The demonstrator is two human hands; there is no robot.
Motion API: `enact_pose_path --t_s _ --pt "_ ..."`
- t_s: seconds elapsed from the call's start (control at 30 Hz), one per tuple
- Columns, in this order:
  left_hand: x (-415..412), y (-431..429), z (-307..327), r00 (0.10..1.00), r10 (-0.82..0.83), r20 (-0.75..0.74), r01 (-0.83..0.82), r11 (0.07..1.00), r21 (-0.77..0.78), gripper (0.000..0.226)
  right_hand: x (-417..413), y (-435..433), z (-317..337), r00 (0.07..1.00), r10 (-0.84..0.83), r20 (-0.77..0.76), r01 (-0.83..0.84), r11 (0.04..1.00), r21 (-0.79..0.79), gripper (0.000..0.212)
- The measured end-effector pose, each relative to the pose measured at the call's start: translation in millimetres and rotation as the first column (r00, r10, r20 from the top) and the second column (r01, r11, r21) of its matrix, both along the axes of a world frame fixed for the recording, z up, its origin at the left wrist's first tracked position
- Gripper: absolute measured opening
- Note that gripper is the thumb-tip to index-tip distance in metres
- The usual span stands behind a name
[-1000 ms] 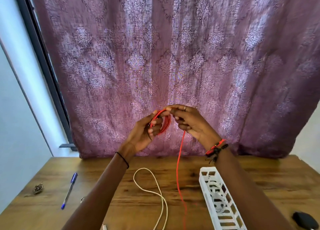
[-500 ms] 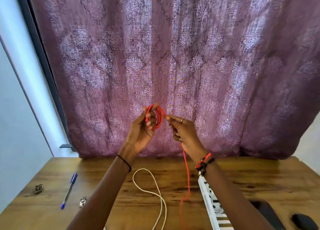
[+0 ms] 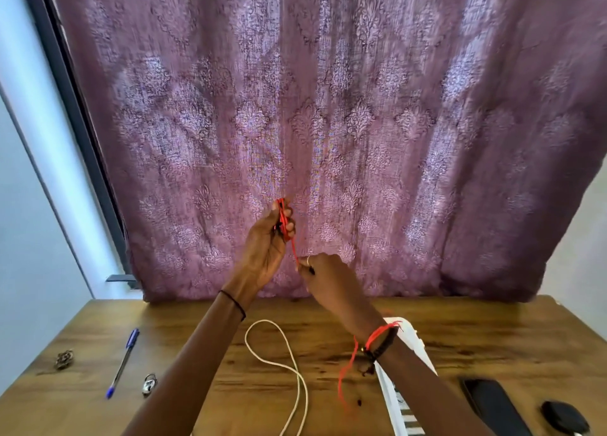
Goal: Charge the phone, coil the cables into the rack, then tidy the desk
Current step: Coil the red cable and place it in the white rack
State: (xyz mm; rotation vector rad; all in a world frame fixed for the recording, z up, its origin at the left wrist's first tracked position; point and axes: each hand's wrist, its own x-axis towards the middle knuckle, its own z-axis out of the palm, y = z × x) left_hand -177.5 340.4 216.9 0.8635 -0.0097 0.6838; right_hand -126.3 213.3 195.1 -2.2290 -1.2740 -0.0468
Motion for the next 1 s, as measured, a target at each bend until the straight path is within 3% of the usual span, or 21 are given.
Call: enact_pose_path --t_s 0.1,0.2,0.33,0.47,0.77,1.0 --pt "5 -11 -1 0.976 0.181 -0.118 -0.151 0.962 0.229 0.032 -9 -8 10 0.995 0.035 0.092 -0.026 0.995 -0.098 0.024" --pt "9 -19 -6 0.897 0.404 -0.179 -0.256 0.805 0.536 0.025 -12 -17 21 0.989 0.036 0.145 -0.023 0.996 -0.092 0.024" --pt "7 -27 -13 0.856 0.491 -0.16 -0.204 0.606 0.769 0.03 -2 -24 30 0.989 0.025 0.143 -0.019 0.999 -0.045 0.025" --pt "4 -41 -12 0.856 0.501 -0.124 -0.167 0.495 0.853 0.025 14 -37 37 0.994 0.036 0.101 -0.034 0.999 -0.027 0.02" --pt "2 -63 -20 0.887 0.433 -0.162 -0.053 0.443 0.895 0.028 47 -56 58 0.985 0.173 0.006 -0.173 0.981 0.088 0.017" --pt "3 -69 -16 0.917 0.339 -0.209 0.007 0.511 0.86 0.031 56 -62 56 0.971 0.232 -0.054 -0.212 0.945 0.25 0.012"
